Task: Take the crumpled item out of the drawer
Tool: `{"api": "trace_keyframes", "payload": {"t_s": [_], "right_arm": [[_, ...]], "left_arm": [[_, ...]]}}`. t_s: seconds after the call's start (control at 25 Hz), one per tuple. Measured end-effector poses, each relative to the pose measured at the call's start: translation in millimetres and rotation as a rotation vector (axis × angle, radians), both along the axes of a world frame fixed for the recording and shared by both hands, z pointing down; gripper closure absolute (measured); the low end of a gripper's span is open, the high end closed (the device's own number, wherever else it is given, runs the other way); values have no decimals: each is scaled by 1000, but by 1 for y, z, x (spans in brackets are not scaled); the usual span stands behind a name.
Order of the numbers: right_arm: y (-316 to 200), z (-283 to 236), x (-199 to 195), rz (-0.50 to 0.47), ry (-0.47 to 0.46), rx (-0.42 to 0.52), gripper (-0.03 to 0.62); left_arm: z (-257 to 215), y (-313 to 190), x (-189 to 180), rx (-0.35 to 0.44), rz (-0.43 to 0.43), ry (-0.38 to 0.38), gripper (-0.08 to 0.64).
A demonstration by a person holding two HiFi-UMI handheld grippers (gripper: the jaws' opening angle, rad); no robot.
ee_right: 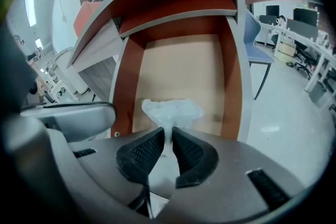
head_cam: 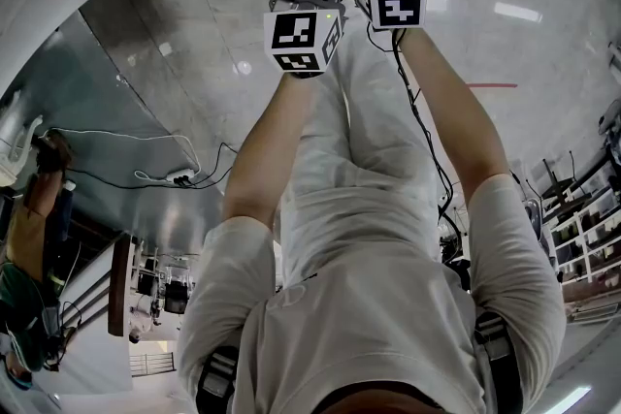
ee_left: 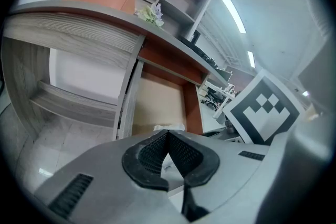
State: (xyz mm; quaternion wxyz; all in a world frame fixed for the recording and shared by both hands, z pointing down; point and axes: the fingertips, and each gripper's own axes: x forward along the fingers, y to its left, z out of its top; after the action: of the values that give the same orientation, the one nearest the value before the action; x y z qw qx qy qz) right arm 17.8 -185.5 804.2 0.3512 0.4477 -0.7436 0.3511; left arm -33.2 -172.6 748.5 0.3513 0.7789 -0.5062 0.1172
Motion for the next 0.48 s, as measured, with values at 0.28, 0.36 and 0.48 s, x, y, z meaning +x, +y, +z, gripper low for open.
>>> {"api": "trace_keyframes", "payload": {"t_s": [0.28,0.36,0.48], "right_arm": [[-2,-12,1,2,-16,24,541],[-1,-13,-1,2,-17,28,541],[2,-14,-1,0,-18,31,543]], "left_arm": [[-4,-1,2,0,-1,-7,558],[-3,0,1,1,-1,-10,558],[-1,4,2,0,-1,-13,558]]}}
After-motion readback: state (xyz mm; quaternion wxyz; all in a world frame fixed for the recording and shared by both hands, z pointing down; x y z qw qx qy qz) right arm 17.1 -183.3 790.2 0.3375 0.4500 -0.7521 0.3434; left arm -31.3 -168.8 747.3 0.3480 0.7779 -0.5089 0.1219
